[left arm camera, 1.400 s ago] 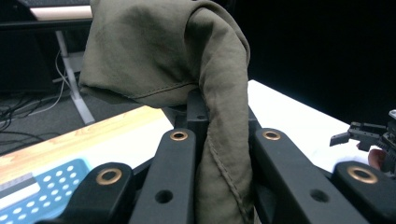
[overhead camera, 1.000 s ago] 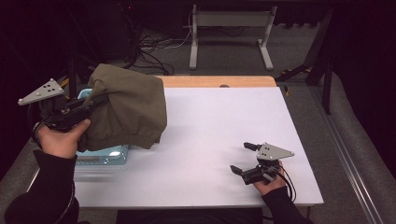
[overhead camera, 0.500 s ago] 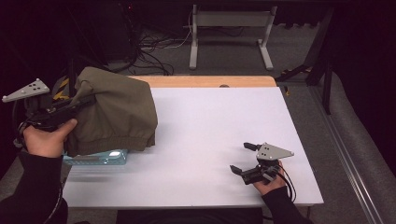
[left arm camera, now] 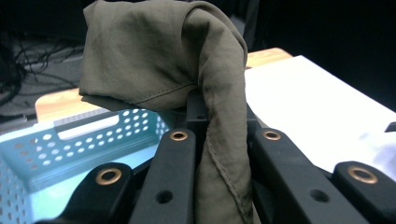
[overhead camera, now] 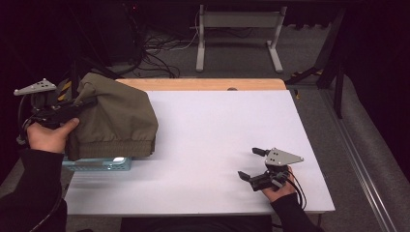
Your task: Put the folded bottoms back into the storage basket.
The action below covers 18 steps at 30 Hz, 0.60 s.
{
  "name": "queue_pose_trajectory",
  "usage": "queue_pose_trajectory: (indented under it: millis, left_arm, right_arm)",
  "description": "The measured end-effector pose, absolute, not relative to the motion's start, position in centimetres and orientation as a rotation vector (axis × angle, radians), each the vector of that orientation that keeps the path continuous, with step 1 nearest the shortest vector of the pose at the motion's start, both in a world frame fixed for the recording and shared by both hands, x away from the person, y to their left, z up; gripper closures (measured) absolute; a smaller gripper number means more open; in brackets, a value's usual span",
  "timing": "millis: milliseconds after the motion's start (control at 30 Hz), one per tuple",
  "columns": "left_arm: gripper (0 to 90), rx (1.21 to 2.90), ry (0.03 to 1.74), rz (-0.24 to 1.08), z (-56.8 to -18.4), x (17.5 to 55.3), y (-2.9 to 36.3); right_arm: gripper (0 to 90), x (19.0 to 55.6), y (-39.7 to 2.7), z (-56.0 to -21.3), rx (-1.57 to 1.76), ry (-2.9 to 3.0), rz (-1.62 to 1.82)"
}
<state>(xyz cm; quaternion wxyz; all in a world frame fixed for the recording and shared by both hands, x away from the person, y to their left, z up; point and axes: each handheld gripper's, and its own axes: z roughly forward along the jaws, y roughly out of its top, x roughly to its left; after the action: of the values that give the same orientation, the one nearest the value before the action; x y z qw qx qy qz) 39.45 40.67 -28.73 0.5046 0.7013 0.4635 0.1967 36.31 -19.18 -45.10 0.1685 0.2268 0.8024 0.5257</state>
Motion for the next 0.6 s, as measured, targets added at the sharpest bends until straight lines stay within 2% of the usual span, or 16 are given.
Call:
queue_pose_trajectory:
  millis: [600]
  left_arm:
    - [82.8, 1.792, 1.219, 0.463, -30.1, 42.4, 42.8]
  right_arm:
    - [1.5, 36.3, -19.1, -45.1, 0.639, 2.286, 1.489]
